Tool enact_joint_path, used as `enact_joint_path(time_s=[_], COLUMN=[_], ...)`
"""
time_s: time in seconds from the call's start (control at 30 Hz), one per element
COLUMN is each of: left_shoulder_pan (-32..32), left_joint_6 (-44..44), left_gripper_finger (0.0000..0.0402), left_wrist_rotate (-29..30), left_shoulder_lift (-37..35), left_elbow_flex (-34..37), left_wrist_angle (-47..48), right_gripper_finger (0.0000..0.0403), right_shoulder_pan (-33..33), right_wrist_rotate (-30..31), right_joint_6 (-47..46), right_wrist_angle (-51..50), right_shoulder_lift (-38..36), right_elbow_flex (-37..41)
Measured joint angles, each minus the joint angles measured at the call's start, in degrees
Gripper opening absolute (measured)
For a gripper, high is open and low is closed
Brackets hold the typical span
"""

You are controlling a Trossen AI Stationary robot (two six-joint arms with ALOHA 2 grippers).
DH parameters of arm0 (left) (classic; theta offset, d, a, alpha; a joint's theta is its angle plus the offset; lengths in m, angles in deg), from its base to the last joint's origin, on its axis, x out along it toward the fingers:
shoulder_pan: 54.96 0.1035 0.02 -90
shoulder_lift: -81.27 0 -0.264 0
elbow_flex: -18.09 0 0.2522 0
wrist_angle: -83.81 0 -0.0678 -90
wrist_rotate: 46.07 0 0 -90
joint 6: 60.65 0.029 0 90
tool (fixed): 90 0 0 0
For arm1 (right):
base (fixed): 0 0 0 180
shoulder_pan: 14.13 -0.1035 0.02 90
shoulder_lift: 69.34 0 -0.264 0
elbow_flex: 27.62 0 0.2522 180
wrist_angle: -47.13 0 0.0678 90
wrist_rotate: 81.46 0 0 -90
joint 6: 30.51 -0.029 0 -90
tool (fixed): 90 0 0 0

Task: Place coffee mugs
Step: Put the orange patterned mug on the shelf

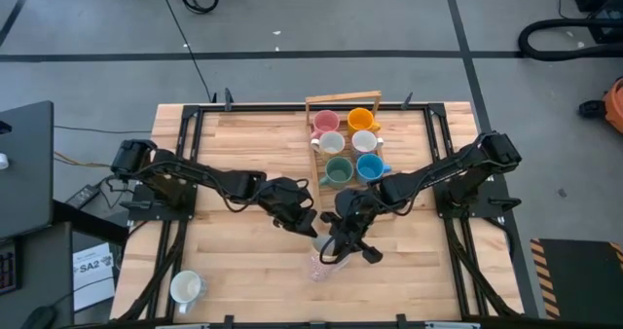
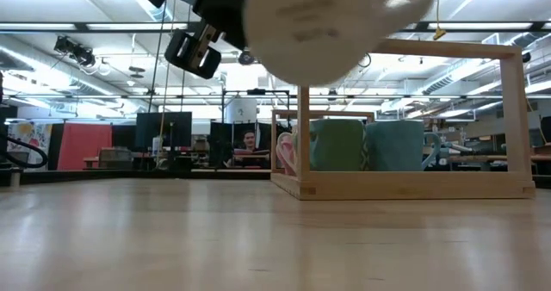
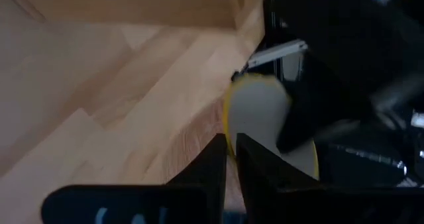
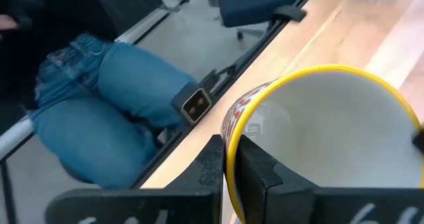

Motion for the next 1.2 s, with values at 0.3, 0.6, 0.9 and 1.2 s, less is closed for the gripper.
enact_joint_path(time_s=[0.3, 0.6, 0.9, 1.2], left_shoulder_pan=[-0.1, -0.2, -0.2, -0.2], left_joint_6=[0.0, 0.0, 0.0, 0.0], left_gripper_finger=[0.0038, 0.0039, 0.0039, 0.0039], left_wrist_rotate=[0.0, 0.6, 0.8, 0.8], left_shoulder_lift=[-0.1, -0.1, 0.0, 0.0], left_elbow_flex=[-0.1, 0.0, 0.0, 0.0], left_wrist_angle=[0.5, 1.1, 1.1, 1.1], right_gripper_finger=[0.0028, 0.0028, 0.0028, 0.0028], right_shoulder_pan=[-0.5, -0.7, 0.7, 4.2], right_wrist_rotate=[-0.5, -0.5, 0.6, 12.3], right_joint_6=[1.9, 2.3, 6.4, 13.2], right_wrist_angle=[-5.7, -12.7, -21.7, -34.0], right_shoulder_lift=[-2.8, -12.7, -26.3, -38.2], right_elbow_flex=[0.1, 0.0, 0.0, 0.0])
